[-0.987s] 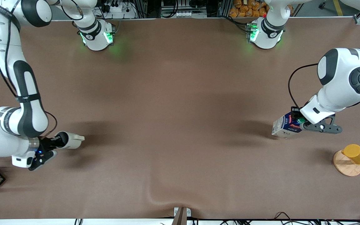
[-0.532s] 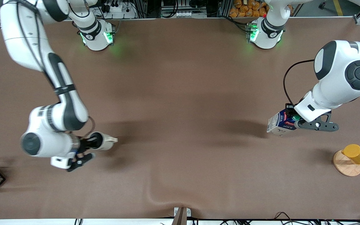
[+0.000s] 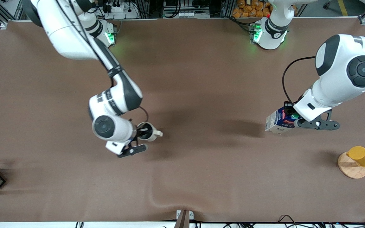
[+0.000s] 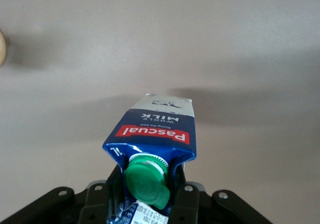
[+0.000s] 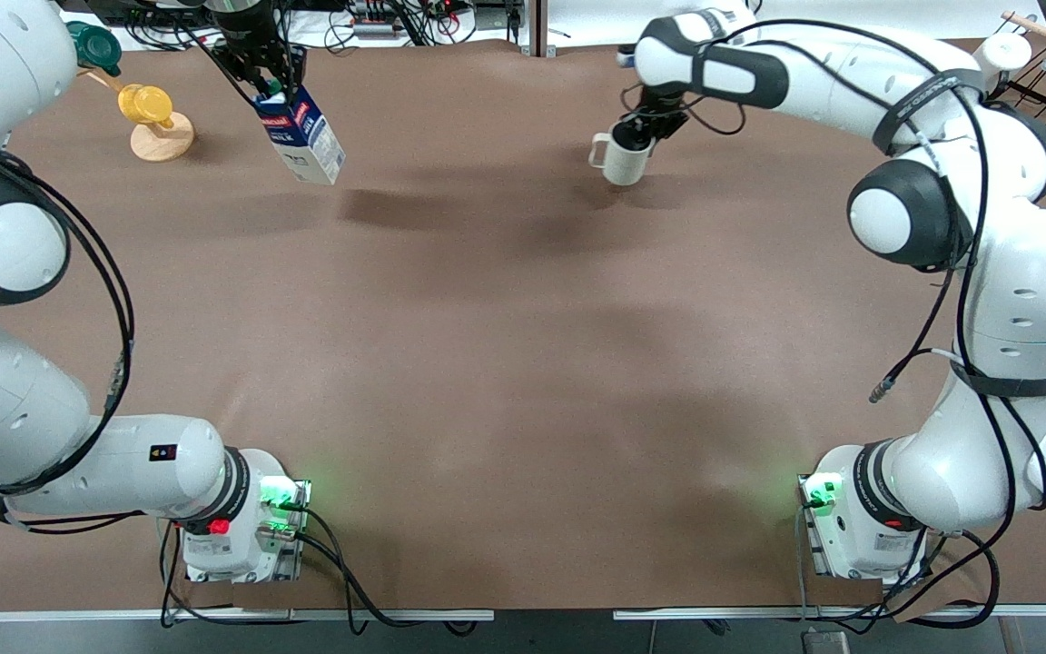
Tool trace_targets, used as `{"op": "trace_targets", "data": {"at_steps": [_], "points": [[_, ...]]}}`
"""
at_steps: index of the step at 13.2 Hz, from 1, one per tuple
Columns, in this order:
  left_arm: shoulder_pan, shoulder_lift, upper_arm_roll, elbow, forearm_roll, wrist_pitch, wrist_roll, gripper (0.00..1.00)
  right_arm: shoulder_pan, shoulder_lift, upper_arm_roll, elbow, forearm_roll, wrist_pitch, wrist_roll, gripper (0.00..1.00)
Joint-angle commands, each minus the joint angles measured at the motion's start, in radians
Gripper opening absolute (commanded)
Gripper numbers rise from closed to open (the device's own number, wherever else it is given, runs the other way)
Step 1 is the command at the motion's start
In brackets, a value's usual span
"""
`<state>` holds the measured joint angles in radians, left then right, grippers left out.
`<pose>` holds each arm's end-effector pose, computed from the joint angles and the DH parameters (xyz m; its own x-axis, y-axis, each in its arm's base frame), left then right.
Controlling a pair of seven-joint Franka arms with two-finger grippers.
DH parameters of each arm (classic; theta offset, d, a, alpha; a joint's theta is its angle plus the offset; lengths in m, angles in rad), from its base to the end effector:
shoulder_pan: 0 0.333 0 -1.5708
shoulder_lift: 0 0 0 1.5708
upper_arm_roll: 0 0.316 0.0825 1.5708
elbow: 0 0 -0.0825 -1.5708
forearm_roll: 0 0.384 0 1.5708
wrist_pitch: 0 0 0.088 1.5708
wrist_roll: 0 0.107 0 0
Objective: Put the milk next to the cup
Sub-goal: 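Carry the mug to the table middle and set it down with the right gripper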
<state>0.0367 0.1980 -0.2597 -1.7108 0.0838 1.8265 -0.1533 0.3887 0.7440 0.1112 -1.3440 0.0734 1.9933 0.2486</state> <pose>0.5993 -0.1189 0.4669 0.9935 -0.0893 -0.0702 -0.0922 -0.9949 -0.0399 0.6441 0.3373 0.2795 0.9724 0.1965 -0.1257 0.1830 -0.9768 -0.1111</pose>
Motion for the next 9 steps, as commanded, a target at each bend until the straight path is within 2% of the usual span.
{"op": "trace_targets", "data": {"at_steps": [1,9], "points": [[-0.023,0.001,-0.001,0.020,-0.019,-0.032,-0.046,0.40,0.097,0.005,-0.007,0.016,0.005,0.056,0.287,0.00],[-0.060,0.003,-0.013,0.022,-0.019,-0.035,-0.135,0.40,0.239,0.090,-0.007,0.019,0.003,0.240,0.783,0.00]]}}
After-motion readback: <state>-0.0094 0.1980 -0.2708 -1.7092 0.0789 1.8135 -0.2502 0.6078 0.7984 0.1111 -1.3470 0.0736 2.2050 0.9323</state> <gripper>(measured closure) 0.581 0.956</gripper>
